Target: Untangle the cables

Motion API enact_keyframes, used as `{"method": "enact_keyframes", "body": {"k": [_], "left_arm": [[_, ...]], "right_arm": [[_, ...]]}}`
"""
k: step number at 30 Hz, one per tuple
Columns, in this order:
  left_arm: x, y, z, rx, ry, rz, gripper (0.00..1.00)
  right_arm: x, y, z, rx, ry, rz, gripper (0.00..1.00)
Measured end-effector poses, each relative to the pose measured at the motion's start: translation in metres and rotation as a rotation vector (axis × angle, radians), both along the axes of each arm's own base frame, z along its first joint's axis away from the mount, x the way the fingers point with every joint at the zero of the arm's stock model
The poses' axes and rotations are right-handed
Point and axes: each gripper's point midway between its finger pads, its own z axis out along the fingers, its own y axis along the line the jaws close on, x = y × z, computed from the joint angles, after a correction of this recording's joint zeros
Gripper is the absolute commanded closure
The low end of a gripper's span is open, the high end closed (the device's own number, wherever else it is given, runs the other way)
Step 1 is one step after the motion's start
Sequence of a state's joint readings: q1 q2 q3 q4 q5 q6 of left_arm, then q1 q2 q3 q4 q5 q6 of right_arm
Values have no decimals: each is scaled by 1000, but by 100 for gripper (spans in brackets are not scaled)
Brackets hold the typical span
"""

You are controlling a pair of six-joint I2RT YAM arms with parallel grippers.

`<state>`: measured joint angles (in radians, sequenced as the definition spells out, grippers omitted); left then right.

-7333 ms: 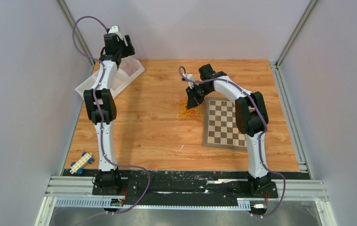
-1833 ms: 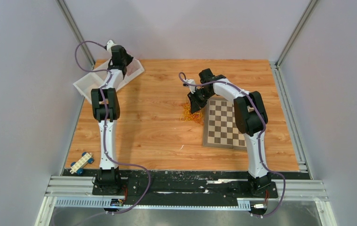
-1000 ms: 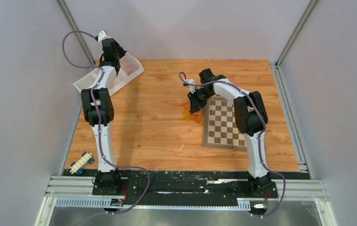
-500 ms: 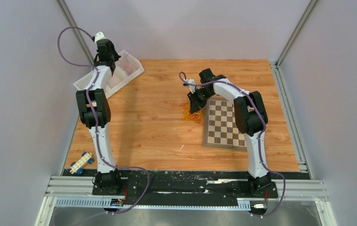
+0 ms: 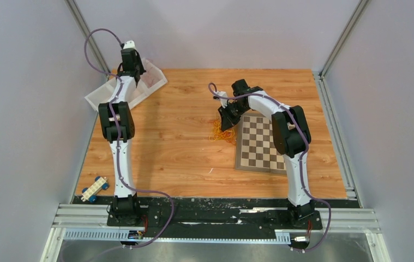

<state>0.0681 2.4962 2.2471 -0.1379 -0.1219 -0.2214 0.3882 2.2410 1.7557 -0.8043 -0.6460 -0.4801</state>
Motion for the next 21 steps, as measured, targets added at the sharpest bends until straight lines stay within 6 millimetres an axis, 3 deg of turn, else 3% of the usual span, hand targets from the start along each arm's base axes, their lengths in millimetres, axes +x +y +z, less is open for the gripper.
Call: {"method": "enact_keyframes", "body": {"k": [3,6,12,13,16,18,21], "left_arm": [[0,-12,-25,5,48,-46,95],[-2,-24,-35,-11,72,-96,65],[-5,-41,-26,-25,64,-178,28],[-8,-43,-22,-29,64,-189,25],[-17,-45,3,-19,52,-209,3],[-24,-46,27,-5,38,-220,0],[-40,-45,81,26,-5,-235,0]], "right_arm": [[1,-2,0,0,0,-5,89],[1,-2,0,3,1,-4,92],[0,0,3,28,13,-2,97],[-1,1,4,34,16,-1,98],[-1,4,7,50,17,5,99],[0,6,10,63,15,10,99],[1,10,16,88,12,18,100]]}}
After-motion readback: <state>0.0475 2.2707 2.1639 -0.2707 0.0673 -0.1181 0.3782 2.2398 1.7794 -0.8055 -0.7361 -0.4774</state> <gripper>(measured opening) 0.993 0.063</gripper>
